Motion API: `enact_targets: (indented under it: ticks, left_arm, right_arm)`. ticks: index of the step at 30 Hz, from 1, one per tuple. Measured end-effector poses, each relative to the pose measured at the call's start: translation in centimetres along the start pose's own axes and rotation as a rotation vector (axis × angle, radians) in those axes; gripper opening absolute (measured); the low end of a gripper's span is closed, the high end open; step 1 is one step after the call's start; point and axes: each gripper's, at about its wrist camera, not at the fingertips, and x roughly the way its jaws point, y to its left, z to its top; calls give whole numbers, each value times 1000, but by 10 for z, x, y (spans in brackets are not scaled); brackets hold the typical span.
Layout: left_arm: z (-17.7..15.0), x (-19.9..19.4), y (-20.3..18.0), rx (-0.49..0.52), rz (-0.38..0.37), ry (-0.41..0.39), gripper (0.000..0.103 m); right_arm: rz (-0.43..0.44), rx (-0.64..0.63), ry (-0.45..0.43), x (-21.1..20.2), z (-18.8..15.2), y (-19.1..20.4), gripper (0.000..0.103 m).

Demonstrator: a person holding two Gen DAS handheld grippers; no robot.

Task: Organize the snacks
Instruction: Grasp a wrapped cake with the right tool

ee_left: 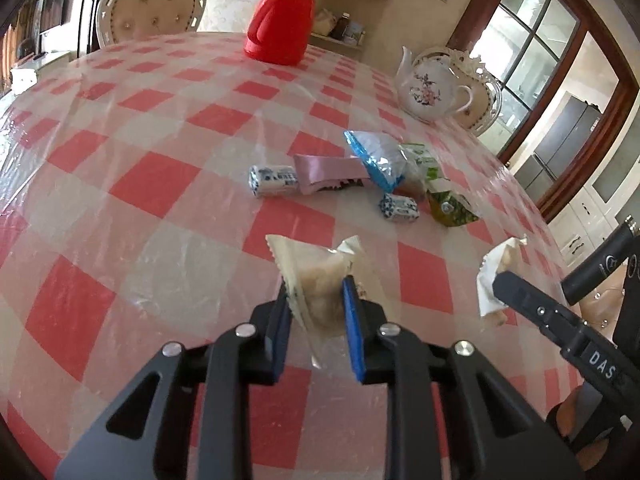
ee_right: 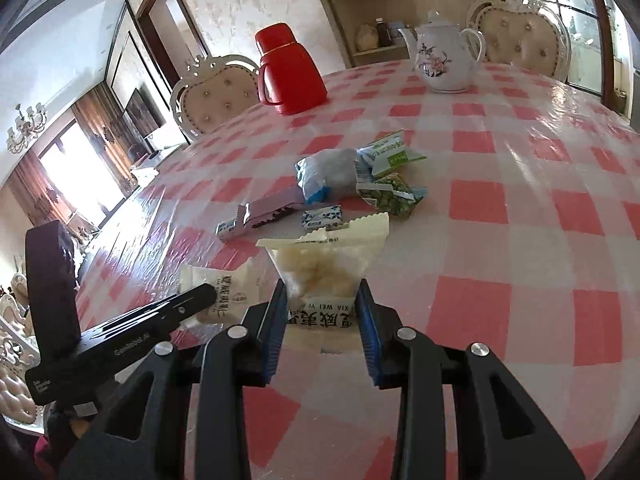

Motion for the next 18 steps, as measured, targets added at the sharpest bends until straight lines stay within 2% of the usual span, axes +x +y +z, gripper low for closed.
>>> enact_targets:
  ticks: [12, 18]
  left_arm:
    - [1, -12, 7, -22, 18, -65, 24]
    - [-9, -35, -3, 35, 87, -139, 24]
  right_arm:
    - [-16, -13, -18, 6, -2, 0, 34]
    - [19, 9, -41, 1, -4, -1, 34]
